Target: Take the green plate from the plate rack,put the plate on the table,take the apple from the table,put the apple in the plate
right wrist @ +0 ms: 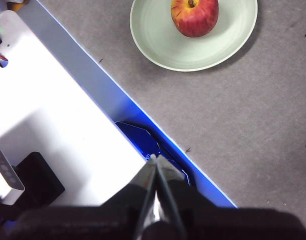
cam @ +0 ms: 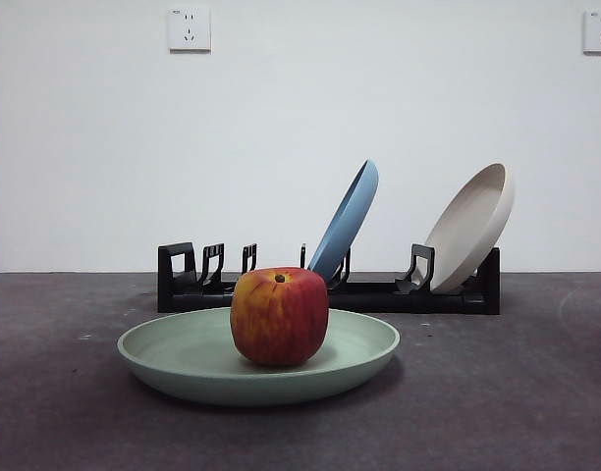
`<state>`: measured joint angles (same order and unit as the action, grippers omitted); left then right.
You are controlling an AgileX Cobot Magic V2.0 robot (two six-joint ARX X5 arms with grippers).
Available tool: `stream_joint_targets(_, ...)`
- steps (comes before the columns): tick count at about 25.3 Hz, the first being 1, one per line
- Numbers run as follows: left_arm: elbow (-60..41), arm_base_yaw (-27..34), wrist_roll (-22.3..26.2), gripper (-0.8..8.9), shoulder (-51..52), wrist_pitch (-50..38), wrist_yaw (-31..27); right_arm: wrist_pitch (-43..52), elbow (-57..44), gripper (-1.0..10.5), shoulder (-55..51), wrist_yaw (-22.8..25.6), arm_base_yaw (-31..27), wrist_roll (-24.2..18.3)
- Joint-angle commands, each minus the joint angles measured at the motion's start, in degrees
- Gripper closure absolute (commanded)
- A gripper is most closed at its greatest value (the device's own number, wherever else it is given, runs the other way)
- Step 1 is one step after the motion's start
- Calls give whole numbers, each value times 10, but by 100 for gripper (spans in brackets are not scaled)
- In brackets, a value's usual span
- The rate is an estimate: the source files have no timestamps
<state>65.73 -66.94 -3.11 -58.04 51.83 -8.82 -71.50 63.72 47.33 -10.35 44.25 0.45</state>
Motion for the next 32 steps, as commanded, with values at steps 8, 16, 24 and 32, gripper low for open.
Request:
stream_joint_targets(8,0,-1,-3,816,0,-3,-1,3,-4,946,-2,0,1,1)
stream_joint_targets(16,0,45,83,817,14,-125,-79,3,-4,947,-2,0,1,1)
stream_joint_targets(24,-1,282,128,816,75,-316,20,3,-4,947,-2,0,1,1)
stream_joint_targets(32,-22,497,129,816,163,-337,74,3,-4,947,-2,0,1,1)
